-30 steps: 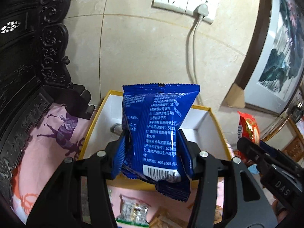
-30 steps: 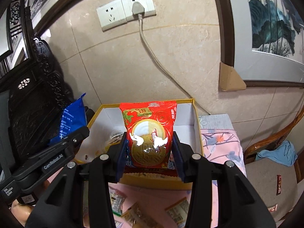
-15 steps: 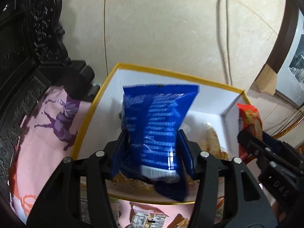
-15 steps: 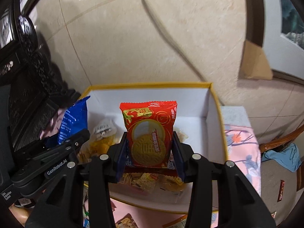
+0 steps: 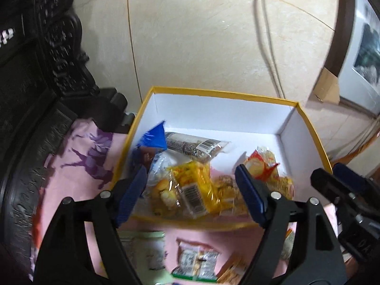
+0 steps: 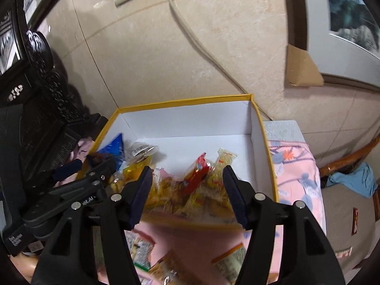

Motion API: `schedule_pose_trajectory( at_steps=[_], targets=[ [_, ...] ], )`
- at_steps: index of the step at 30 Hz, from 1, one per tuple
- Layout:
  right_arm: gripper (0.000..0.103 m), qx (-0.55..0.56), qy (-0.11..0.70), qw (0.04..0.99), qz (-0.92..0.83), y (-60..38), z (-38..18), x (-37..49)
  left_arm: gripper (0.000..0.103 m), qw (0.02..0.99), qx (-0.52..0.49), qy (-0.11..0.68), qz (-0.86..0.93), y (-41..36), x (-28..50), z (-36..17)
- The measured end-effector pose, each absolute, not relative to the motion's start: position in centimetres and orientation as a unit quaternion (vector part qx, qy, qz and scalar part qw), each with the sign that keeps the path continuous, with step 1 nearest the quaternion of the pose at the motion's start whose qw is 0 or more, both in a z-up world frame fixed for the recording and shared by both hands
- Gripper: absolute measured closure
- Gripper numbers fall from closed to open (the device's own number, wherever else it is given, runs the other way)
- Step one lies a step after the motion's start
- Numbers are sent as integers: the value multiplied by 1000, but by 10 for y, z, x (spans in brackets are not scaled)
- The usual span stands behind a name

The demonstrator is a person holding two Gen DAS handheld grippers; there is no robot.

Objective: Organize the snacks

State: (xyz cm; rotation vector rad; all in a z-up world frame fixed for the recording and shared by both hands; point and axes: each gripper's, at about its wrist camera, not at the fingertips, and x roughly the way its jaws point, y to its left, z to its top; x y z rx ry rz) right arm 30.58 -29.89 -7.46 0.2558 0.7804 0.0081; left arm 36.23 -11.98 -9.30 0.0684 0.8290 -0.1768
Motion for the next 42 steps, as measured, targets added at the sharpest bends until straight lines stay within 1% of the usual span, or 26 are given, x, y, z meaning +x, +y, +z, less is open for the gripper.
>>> schedule_pose_trajectory(
  at_steps=[4, 6, 10, 16, 20, 24, 30, 36, 42],
  targets=[
    [41, 134, 378, 916, -3, -300, -59, 280, 23, 911, 48, 396, -106, -118, 343, -70],
    [41, 138, 375, 917, -1, -300, -47, 270, 23, 915, 59, 383, -115, -115, 333, -49],
    [41, 130, 356, 926, 5, -298, -14, 252, 20, 929, 76, 339, -125, -106, 310, -1],
    [41, 161, 318, 934, 32, -295, 43, 219, 20, 943, 89, 289, -138, -95, 270, 63],
    [41, 175, 288, 940, 47, -290, 83, 185, 20, 947, 105, 262, -152, -92, 234, 95],
    [41, 187, 259, 947, 43, -285, 113, 143, 20, 950, 113, 237, -170, -91, 198, 116],
    [41, 200, 234, 951, 28, -282, 136, 77, 20, 955, 121, 196, -189, -89, 141, 135],
    [41, 165, 206, 964, 30, -274, 160, 20, 20, 963, 105, 176, -173, -78, 89, 156],
    [41, 139, 216, 966, 13, -271, 173, -14, 19, 960, 114, 190, -173, -79, 66, 165]
  ],
)
